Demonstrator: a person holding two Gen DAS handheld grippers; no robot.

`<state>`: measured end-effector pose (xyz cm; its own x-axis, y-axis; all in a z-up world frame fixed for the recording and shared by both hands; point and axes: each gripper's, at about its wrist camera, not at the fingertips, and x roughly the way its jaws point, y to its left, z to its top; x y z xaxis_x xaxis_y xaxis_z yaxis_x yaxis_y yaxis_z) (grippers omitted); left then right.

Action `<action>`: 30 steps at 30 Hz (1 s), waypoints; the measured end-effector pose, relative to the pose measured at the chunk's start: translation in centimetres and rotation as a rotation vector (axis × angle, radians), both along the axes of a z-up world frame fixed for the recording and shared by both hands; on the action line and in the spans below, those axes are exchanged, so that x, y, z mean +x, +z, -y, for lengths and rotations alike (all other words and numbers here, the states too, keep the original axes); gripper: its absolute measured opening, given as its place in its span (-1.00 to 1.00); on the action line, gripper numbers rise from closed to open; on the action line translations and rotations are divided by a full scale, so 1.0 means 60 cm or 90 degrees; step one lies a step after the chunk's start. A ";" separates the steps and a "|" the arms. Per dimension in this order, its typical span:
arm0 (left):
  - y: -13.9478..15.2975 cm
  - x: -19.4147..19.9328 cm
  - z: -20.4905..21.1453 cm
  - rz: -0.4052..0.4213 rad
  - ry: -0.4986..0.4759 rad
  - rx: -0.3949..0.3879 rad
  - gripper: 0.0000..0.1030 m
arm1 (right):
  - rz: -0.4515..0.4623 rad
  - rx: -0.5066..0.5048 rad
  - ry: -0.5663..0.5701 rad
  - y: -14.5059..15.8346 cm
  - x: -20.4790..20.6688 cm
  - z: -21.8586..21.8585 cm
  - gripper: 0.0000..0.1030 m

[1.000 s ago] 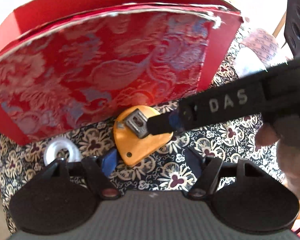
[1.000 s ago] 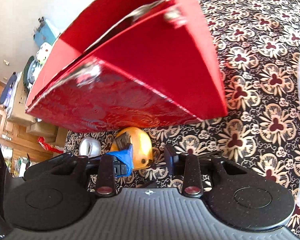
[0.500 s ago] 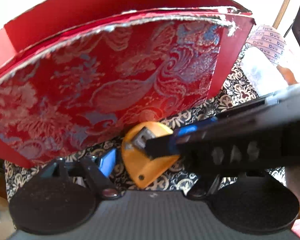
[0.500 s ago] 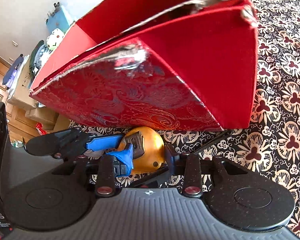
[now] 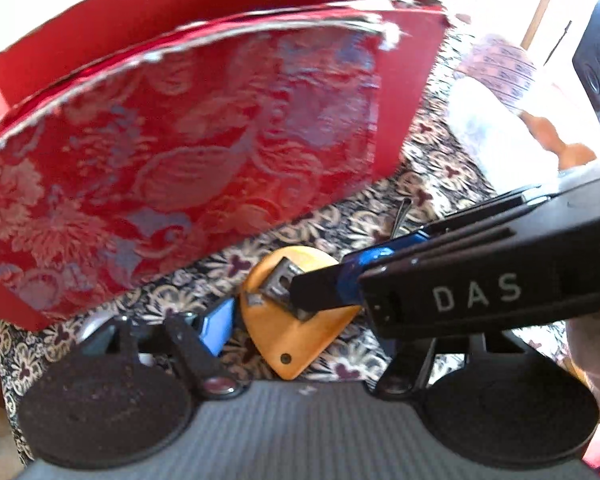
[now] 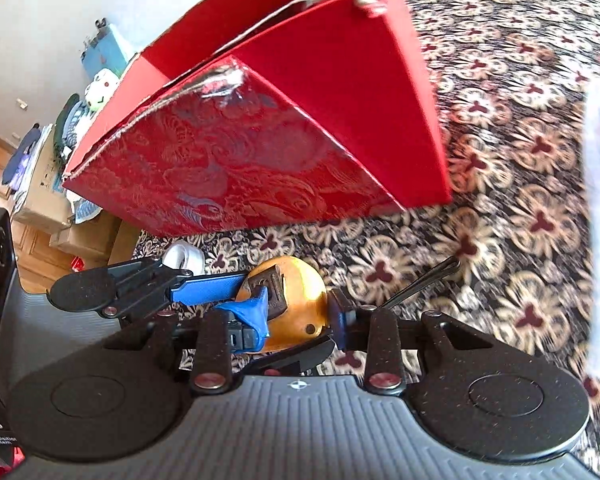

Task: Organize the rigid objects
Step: 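Lift the tape measure with the right tool and carry it over the box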

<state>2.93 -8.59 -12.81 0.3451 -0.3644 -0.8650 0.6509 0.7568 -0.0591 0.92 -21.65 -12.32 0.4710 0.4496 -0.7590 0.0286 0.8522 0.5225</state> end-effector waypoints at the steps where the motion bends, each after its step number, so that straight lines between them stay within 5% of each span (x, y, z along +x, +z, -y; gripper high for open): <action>1: 0.001 -0.005 0.002 -0.001 -0.007 -0.001 0.30 | 0.001 -0.002 -0.007 0.004 -0.006 0.002 -0.70; 17: 0.096 -0.071 0.065 0.081 -0.168 -0.073 0.30 | 0.122 -0.086 -0.155 0.123 -0.118 0.057 -0.70; 30: 0.235 -0.069 0.082 0.205 -0.193 -0.168 0.29 | 0.284 -0.145 -0.172 0.236 -0.084 0.062 -0.70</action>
<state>-1.19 -13.49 1.29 0.4240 -0.6811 -0.5970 0.8552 0.5181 0.0164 -4.11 -25.38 1.85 0.8438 0.1167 -0.5238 0.0802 0.9377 0.3381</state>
